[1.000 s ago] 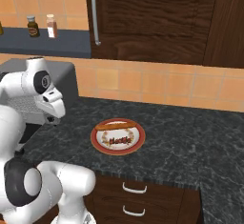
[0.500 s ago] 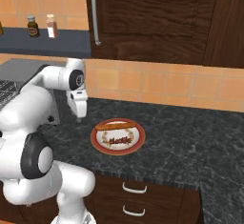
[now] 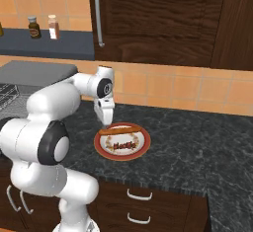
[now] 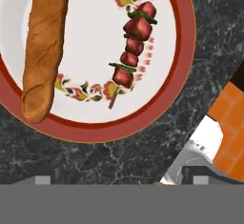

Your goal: Pick up the kebab skewer and baguette bread, and place them inside the toaster oven. Close the toaster oven door and start by setting the timer.

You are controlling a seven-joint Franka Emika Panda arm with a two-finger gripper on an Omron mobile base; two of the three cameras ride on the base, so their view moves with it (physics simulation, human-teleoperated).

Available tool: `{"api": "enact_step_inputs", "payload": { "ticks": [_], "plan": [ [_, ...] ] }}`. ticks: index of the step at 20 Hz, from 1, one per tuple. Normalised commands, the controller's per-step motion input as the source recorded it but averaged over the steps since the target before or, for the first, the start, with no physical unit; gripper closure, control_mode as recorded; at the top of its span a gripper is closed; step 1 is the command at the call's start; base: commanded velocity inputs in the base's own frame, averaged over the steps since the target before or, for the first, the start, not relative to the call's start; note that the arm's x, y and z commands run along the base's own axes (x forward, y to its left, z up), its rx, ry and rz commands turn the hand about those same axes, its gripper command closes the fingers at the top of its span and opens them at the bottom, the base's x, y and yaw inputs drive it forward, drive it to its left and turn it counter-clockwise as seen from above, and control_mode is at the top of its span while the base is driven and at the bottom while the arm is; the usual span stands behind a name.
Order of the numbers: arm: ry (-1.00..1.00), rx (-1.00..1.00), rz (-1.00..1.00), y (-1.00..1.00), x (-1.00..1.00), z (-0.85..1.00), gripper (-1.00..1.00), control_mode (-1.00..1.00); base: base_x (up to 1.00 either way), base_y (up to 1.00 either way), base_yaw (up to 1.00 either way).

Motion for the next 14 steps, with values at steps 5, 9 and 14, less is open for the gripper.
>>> {"api": "enact_step_inputs", "payload": {
  "ticks": [5,9,14],
  "plan": [
    [-0.01,0.00,0.03,-0.24,0.32,-0.41,-1.00,-1.00,0.00,0.00,0.00],
    [-0.09,0.00,0.00,-0.36,0.47,-0.40,-1.00,-1.00,0.00,0.00,0.00],
    [-0.09,0.00,0.00,-0.28,0.39,-0.27,-1.00,-1.00,0.00,0.00,0.00]
  ]
}}
